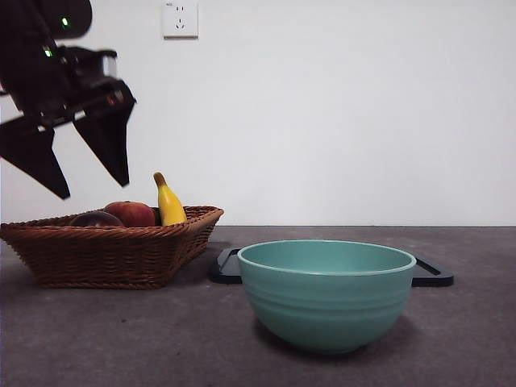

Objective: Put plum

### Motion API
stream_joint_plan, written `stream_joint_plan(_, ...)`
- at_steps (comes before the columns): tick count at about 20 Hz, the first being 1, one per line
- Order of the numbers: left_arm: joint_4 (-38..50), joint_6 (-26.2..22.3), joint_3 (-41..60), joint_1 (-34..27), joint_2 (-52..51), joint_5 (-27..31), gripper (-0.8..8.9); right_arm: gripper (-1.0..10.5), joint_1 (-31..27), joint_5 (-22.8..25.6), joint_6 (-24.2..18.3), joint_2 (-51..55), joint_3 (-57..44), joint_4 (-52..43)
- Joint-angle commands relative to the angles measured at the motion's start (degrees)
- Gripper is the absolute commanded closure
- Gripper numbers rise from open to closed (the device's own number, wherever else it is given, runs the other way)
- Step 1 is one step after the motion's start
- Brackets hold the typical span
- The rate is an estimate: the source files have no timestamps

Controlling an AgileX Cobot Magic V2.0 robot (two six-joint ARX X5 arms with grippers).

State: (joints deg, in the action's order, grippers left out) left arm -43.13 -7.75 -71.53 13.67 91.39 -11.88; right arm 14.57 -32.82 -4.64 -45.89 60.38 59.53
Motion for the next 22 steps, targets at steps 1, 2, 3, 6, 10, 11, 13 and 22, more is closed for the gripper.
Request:
stream_joint_plan(1, 1.7, -0.8, -1.4, 0.4, 2.5, 0.1, 3.18, 5.2, 0.2, -0.2, 0.2, -0.5, 1.1, -0.3)
stream_joint_plan(2, 2.3, -0.8, -1.4, 0.5, 3.1, 0.1, 3.18, 5.2, 0.2, -0.2, 0.2, -0.5, 1.1, -0.3)
stream_joint_plan(3, 2.6, -0.8, -1.4, 0.6, 3.7, 0.1, 3.18, 5.2, 0.2, -0.2, 0.2, -0.5, 1.1, -0.3)
stream_joint_plan(6, 3.4, -0.8, -1.4, 0.7, 5.6, 0.2, 3.18, 5.2, 0.2, -0.2, 0.2, -0.5, 1.1, -0.4)
stream_joint_plan(10, 4.0, -0.8, -1.4, 1.0, 8.0, 1.2, 3.18, 5.2, 0.2, -0.2, 0.2, -0.5, 1.1, -0.4)
stream_joint_plan(11, 4.3, -0.9, -1.4, 1.1, 8.3, 1.8, 3.19, 5.2, 0.2, -0.2, 0.2, -0.5, 1.1, -0.4)
stream_joint_plan(13, 4.7, -1.2, -1.4, 1.2, 8.8, 2.1, 3.19, 5.2, 0.2, -0.2, 0.2, -0.5, 1.1, -0.3)
stream_joint_plan(22, 5.0, -1.3, -1.4, 1.2, 9.9, 2.7, 3.65, 5.2, 0.2, -0.2, 0.2, -0.5, 1.1, -0.3)
